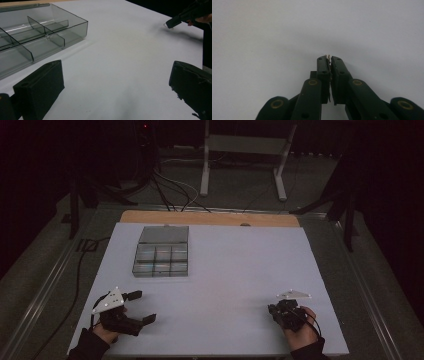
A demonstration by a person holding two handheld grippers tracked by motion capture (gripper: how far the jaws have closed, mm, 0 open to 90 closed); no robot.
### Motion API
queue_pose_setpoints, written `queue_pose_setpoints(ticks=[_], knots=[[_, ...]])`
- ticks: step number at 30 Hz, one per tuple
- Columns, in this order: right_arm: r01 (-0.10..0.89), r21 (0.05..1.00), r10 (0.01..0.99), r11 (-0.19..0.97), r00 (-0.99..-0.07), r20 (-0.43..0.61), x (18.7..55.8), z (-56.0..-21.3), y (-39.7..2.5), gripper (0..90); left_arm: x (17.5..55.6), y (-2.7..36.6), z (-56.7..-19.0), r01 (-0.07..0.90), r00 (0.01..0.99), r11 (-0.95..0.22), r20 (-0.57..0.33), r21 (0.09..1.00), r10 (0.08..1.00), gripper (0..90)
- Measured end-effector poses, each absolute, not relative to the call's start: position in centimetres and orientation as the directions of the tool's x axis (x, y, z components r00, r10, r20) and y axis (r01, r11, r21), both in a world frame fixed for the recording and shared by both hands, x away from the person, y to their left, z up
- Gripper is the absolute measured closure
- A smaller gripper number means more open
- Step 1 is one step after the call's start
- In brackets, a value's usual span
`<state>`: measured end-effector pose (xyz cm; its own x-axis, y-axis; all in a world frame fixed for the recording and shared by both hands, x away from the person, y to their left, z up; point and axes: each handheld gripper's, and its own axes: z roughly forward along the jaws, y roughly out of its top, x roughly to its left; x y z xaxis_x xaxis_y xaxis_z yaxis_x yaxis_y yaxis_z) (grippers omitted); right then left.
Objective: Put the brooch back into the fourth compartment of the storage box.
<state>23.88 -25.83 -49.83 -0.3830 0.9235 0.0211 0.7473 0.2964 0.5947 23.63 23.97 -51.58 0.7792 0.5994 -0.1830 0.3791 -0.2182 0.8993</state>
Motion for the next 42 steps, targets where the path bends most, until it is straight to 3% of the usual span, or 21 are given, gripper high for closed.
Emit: queue_pose_setpoints(ticks=[42], knots=[[0.629, 0.645, 0.803, 0.434, -0.594, 0.039, 28.2, -46.3, -17.4, 85.7, 23.6, 24.0, -51.5, 0.374, 0.781, -0.220, -0.178, 0.901, 0.598, 1.3]])
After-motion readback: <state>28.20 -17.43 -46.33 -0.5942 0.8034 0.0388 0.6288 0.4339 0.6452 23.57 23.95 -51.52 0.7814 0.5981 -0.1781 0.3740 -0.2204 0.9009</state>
